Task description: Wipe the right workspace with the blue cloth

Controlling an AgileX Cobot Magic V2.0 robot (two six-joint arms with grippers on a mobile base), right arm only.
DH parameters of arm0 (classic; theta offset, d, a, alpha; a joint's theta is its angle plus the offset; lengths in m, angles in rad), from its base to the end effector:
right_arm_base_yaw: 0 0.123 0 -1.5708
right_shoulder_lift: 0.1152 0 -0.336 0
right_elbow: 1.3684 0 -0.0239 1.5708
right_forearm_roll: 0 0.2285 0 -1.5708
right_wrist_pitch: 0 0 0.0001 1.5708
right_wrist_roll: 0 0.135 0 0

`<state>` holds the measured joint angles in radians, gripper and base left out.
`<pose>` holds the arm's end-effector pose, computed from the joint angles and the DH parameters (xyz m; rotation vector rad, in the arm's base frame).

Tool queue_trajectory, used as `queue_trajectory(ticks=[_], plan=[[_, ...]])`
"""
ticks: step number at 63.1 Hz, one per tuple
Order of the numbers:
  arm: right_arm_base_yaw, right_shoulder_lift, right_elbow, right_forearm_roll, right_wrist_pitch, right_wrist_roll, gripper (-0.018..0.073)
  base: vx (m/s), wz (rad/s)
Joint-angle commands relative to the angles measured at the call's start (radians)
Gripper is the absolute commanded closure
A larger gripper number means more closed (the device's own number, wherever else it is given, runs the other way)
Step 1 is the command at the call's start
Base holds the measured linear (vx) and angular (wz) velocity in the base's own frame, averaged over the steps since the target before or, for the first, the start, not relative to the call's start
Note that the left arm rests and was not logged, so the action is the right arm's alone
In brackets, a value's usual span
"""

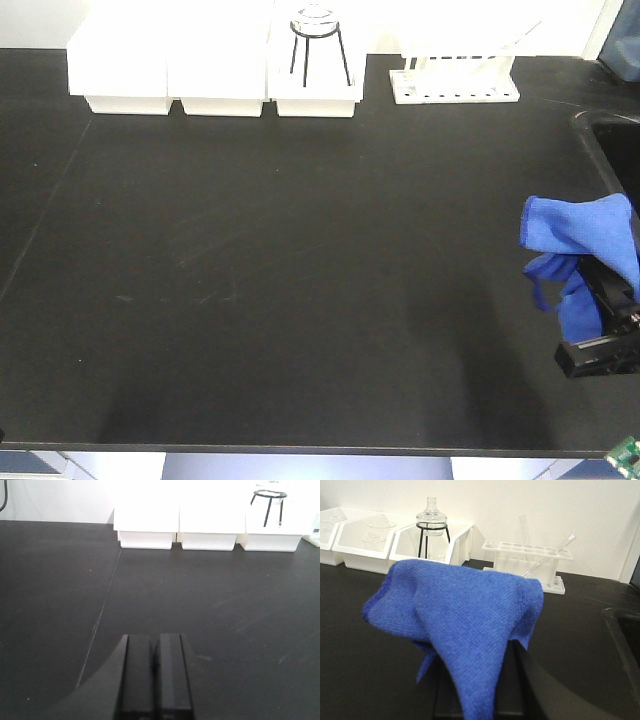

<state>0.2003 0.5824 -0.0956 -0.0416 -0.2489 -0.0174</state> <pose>0.0935 0.0204 0.2516 -0.2292 1.7077 0.1143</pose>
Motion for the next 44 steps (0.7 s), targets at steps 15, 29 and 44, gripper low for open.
queue_trajectory(ticks=[15, 29, 44], plan=[[0.001, 0.05, -0.029, -0.007, -0.1, -0.008, 0.0559, 0.0, 0.0], [0.001, 0.05, -0.029, -0.007, -0.1, -0.008, 0.0559, 0.0, 0.0], [0.001, 0.05, -0.029, -0.007, -0.1, -0.007, 0.0559, 0.0, 0.0]])
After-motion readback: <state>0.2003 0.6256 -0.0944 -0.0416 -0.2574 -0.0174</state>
